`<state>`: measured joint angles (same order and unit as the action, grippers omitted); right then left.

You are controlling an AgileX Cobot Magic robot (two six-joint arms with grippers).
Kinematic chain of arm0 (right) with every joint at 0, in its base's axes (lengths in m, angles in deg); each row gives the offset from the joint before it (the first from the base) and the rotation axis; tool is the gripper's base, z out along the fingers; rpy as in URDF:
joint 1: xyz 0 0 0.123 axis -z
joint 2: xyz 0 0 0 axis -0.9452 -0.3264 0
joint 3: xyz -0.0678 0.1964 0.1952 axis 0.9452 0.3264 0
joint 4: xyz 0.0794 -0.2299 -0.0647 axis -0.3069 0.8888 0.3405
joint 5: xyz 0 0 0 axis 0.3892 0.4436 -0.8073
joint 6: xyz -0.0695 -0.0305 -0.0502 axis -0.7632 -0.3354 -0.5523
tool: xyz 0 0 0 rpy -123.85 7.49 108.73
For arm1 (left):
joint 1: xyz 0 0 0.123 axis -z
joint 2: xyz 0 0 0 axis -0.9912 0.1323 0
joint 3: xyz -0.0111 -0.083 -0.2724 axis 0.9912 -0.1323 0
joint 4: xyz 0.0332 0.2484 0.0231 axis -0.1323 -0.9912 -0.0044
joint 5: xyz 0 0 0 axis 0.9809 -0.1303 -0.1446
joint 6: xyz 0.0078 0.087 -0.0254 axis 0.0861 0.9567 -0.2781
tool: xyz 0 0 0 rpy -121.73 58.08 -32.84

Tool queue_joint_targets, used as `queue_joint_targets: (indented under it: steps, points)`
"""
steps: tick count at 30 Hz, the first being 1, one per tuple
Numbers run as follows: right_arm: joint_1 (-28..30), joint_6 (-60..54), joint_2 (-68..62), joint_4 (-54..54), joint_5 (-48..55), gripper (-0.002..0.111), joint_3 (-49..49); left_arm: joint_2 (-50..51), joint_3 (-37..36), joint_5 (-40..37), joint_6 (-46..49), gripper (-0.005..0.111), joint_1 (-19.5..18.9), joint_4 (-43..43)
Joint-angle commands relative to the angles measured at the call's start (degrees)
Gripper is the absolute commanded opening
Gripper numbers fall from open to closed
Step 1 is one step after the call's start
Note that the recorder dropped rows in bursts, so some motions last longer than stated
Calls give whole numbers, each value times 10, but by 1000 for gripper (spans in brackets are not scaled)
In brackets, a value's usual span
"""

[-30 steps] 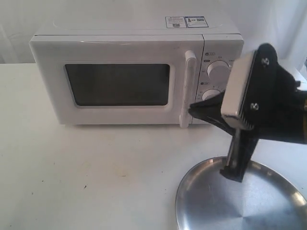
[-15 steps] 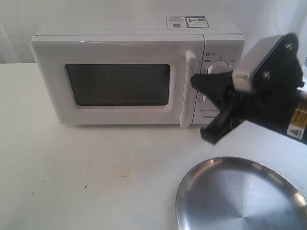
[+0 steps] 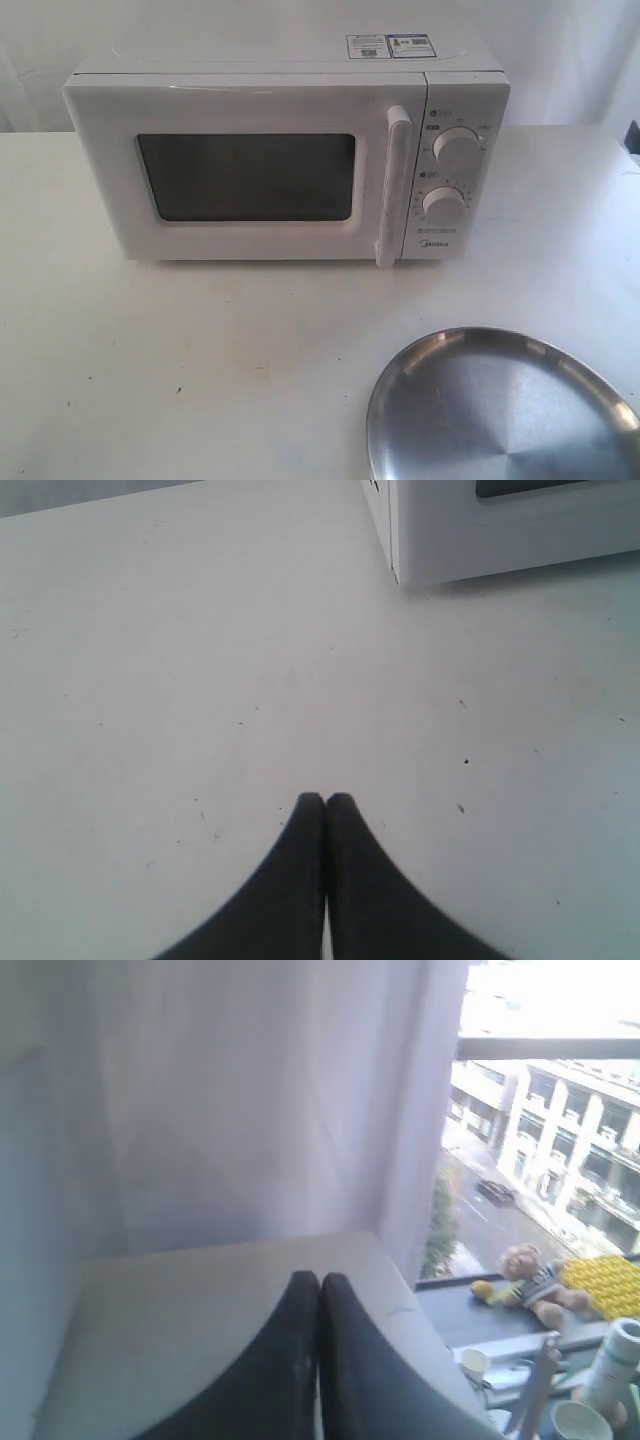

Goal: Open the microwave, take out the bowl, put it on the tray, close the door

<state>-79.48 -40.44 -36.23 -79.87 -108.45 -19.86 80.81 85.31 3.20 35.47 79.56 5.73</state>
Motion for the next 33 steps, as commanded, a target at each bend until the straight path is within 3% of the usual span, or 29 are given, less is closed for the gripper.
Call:
queue_joint_targets:
  steps: [1, 3, 4, 6, 12, 17, 24, 33]
  points:
    - [68, 85, -60, 245, 98, 0, -52, -1, 1, 0, -1, 0, 2, 3]
    - [69, 367, -107, 613, 75, 0, -80, -1, 1, 0, -1, 0, 2, 3]
    - [76, 489, -138, 837, -57, 0, -93, -1, 1, 0, -1, 0, 2, 3]
    - [87, 498, -192, 1006, -369, 0, -126, -1, 1, 0, -1, 0, 2, 3]
    - [81, 544, -240, 1189, -369, 0, -176, -1, 1, 0, -1, 0, 2, 3]
    - [78, 542, -286, 1204, -369, 0, -178, -1, 1, 0, -1, 0, 2, 3]
    - [71, 505, -348, 974, -369, 2, -178, -1, 1, 0, -1, 0, 2, 3]
    - [34, 456, -382, 972, -369, 40, -185, -1, 1, 0, -1, 0, 2, 3]
